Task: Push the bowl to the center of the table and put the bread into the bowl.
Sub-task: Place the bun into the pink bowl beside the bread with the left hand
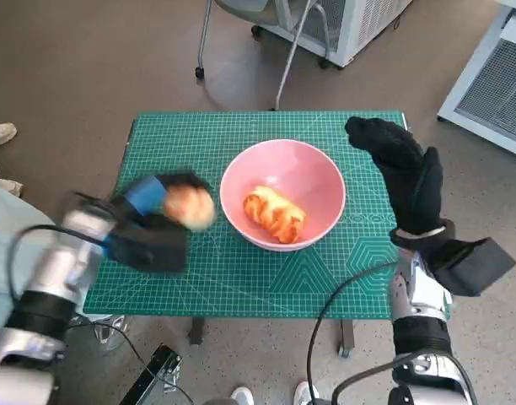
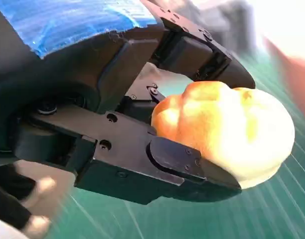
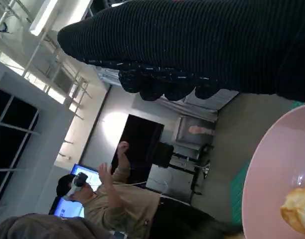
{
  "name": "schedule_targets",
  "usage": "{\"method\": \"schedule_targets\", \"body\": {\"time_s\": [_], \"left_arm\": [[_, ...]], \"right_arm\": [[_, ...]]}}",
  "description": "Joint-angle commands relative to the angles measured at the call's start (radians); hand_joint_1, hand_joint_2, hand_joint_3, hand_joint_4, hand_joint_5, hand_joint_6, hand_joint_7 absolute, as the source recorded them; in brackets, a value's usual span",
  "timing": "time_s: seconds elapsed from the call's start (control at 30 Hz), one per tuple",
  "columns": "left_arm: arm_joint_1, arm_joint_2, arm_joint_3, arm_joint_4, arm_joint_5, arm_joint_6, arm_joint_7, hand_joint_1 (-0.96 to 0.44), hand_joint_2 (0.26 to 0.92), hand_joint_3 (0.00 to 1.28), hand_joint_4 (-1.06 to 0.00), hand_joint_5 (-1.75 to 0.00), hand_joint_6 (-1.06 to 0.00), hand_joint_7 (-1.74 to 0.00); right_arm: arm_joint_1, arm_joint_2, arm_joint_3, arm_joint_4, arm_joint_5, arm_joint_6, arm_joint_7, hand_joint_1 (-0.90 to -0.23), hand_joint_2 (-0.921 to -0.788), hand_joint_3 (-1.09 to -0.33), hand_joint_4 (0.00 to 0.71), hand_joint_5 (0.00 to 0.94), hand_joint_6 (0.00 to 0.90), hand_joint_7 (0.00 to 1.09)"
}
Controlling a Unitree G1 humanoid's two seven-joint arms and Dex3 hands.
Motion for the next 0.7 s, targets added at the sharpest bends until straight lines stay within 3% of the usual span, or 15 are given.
{"method": "schedule_targets", "body": {"time_s": [0.03, 0.17, 0.4, 0.7], "left_arm": [[-0.036, 0.022, 0.065, -0.110, 0.001, 0.074, 0.023, 0.00, 0.897, 0.06, -0.63, -1.25, -0.81, -0.97], [-0.037, 0.019, 0.104, -0.236, -0.009, 0.103, 0.017, 0.00, 0.894, 0.05, -0.64, -1.22, -0.82, -0.96], [-0.060, -0.005, 0.105, -0.392, -0.056, 0.028, -0.020, 0.00, 0.893, 0.05, -0.61, -1.20, -0.85, -0.98], [-0.130, -0.078, 0.005, -0.305, -0.065, -0.210, 0.010, 0.00, 0.901, 0.05, -0.59, -1.21, -0.85, -0.98]], "right_arm": [[0.015, -0.001, -0.001, 0.013, -0.003, 0.013, -0.007, -0.591, -0.921, -0.779, 0.380, 0.037, 0.000, 0.83], [0.013, 0.001, 0.000, 0.012, -0.004, 0.013, -0.009, -0.591, -0.921, -0.780, 0.380, 0.036, 0.000, 0.83], [0.013, 0.008, 0.009, 0.004, -0.016, 0.011, -0.020, -0.596, -0.921, -0.778, 0.380, 0.037, 0.000, 0.83], [0.015, 0.007, 0.020, 0.002, -0.029, 0.000, -0.029, -0.585, -0.921, -0.781, 0.381, 0.037, 0.001, 0.83]]}}
